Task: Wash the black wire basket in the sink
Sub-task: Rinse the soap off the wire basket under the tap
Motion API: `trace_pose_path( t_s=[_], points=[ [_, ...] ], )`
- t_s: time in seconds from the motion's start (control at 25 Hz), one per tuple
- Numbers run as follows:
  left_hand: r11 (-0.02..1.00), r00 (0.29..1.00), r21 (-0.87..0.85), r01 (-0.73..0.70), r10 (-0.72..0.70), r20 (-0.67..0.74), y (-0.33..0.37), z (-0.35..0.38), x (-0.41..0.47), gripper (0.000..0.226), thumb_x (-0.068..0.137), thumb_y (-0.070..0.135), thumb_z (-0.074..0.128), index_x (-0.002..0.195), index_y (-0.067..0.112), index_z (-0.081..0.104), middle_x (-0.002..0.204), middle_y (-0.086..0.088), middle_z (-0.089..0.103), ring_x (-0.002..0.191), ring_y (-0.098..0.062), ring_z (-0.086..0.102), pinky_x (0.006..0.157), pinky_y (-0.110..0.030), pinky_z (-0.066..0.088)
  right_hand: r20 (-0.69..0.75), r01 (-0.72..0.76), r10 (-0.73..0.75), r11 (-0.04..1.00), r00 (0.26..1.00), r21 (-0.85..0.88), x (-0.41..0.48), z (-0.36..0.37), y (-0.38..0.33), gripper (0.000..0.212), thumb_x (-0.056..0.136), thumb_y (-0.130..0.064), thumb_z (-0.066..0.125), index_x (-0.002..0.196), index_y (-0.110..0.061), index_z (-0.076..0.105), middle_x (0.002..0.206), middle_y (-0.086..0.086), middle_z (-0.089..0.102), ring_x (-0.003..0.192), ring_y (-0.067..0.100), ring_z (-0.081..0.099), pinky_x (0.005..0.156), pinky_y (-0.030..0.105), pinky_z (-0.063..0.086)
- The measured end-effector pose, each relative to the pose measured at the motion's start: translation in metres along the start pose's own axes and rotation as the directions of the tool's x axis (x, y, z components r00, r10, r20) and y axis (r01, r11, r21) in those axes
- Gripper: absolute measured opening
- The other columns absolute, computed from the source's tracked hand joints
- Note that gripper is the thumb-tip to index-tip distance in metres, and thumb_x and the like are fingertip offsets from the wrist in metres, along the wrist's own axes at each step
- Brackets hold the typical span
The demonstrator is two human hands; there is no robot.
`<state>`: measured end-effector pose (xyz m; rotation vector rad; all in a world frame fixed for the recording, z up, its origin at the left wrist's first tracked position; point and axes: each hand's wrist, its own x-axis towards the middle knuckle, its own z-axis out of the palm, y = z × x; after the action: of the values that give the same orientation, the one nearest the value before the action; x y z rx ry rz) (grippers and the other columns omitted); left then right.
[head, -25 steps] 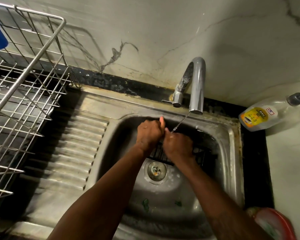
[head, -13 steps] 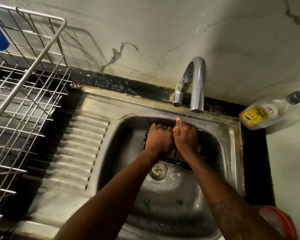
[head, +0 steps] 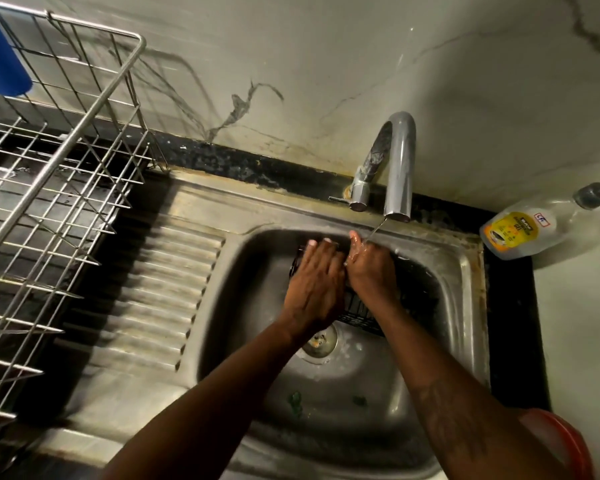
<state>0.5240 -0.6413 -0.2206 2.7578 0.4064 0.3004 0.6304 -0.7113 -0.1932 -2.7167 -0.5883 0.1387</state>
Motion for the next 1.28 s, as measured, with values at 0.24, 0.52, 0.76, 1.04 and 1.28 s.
trace_pose_path(
  t_s=[0.24, 0.52, 0.76, 1.04, 1.28],
  points=[
    [0.992, 0.997, -0.101, -0.074, 0.077, 0.028, -0.032, -0.011, 0.039, 0.030, 0.097, 0.041, 0.041, 0.084, 0.023, 0.061, 0.086, 0.002, 0.067, 0.080, -0.020, 0.059, 0.077, -0.035, 0.042, 0.019, 0.039, -0.040, 0.997, 0.999, 0.063, 0.005, -0.002, 0.000, 0.052, 0.106, -0.045, 0.035, 0.087, -0.013, 0.070, 0.077, 0.011, 0.071, 0.071, 0.030, 0.069, 0.063, 0.031, 0.051],
    [0.962, 0.968, -0.109, 0.250, -0.244, 0.065, -0.038, -0.004, 0.064, 0.057, 0.095, 0.058, 0.033, 0.083, 0.021, 0.073, 0.070, 0.001, 0.071, 0.060, -0.018, 0.065, 0.065, -0.033, 0.057, 0.029, 0.060, -0.063, 0.995, 0.998, 0.079, 0.004, -0.008, -0.001, 0.059, 0.108, -0.045, 0.032, 0.069, -0.014, 0.063, 0.068, 0.009, 0.067, 0.062, 0.026, 0.064, 0.060, 0.027, 0.045],
    [0.828, 0.894, -0.349, 0.440, -0.439, 0.085, -0.042, 0.003, 0.062, 0.064, 0.091, 0.067, 0.034, 0.075, 0.017, 0.070, 0.066, 0.001, 0.069, 0.066, -0.018, 0.067, 0.073, -0.036, 0.057, 0.085, 0.141, -0.123, 0.954, 0.989, -0.263, -0.046, 0.018, -0.011, 0.041, 0.104, -0.037, 0.035, 0.114, -0.016, 0.069, 0.110, 0.014, 0.070, 0.106, 0.034, 0.063, 0.098, 0.049, 0.041],
    [0.757, 0.870, -0.450, 0.473, -0.483, 0.100, -0.040, 0.001, 0.063, 0.059, 0.093, 0.064, 0.040, 0.080, 0.016, 0.071, 0.070, 0.002, 0.069, 0.066, -0.012, 0.067, 0.070, -0.034, 0.059, 0.103, 0.166, -0.138, 0.918, 0.985, -0.360, -0.040, -0.007, 0.044, 0.073, 0.096, -0.075, 0.020, 0.123, -0.025, 0.065, 0.115, 0.008, 0.068, 0.106, 0.031, 0.062, 0.095, 0.047, 0.043],
    [0.775, 0.887, -0.459, 0.434, -0.457, 0.067, -0.037, -0.007, 0.056, 0.054, 0.100, 0.057, 0.039, 0.076, 0.017, 0.067, 0.064, 0.006, 0.066, 0.056, -0.003, 0.064, 0.061, -0.029, 0.060, 0.073, 0.036, -0.015, 0.953, 0.997, -0.301, -0.035, -0.026, 0.057, 0.080, 0.098, -0.073, 0.017, 0.065, -0.018, 0.063, 0.054, 0.004, 0.058, 0.055, 0.025, 0.059, 0.070, 0.035, 0.049]
  ],
)
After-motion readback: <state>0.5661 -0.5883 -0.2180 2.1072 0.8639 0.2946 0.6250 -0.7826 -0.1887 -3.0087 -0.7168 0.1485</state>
